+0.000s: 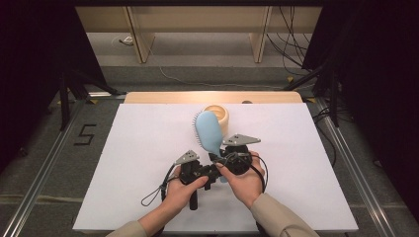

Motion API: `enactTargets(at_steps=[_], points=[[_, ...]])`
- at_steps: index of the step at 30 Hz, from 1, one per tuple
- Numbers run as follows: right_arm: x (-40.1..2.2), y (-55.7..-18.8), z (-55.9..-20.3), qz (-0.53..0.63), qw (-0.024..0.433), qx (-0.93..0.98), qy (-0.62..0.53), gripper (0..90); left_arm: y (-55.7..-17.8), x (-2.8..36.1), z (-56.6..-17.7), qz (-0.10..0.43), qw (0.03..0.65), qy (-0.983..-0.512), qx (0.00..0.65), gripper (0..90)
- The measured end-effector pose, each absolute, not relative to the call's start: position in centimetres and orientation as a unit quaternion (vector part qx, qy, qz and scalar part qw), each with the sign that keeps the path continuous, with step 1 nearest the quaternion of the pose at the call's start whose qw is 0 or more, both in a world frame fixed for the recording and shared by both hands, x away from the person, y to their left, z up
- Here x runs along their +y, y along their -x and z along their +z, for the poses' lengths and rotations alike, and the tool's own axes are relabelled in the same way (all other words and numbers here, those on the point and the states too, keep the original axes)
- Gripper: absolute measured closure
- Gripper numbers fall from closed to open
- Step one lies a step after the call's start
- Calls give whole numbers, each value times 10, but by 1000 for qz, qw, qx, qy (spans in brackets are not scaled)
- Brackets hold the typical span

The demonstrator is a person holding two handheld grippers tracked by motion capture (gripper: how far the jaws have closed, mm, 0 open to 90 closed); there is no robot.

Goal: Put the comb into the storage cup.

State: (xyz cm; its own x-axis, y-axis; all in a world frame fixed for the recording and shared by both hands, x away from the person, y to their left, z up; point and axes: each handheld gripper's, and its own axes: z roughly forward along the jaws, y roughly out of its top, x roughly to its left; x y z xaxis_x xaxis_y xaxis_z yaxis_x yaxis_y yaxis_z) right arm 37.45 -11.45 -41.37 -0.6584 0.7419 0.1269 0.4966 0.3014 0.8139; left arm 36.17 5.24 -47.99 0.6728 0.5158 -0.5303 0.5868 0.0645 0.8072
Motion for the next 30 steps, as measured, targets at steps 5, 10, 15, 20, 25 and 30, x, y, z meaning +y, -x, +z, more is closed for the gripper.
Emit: enactTargets(at_steps=[5, 10, 15, 20, 25, 30], points=[[-115, -375, -413, 447, 131, 795, -389, 646, -363, 54, -481, -33, 608, -682, 406, 663], [-115, -376, -414, 449, 123, 795, -389, 602, -363, 54, -480, -38, 614, -678, 402, 663], [-115, -376, -413, 451, 123, 793, -391, 552, -362, 54, -480, -39, 617, -677, 399, 664], [-116, -378, -413, 456, 124, 787, -396, 465, -363, 55, -480, -39, 619, -676, 399, 664], [-118, -379, -413, 464, 125, 783, -396, 370, -363, 55, -480, -38, 618, -676, 399, 664], [-121, -378, -410, 476, 122, 778, -391, 272, -364, 56, -481, -38, 618, -675, 401, 663]])
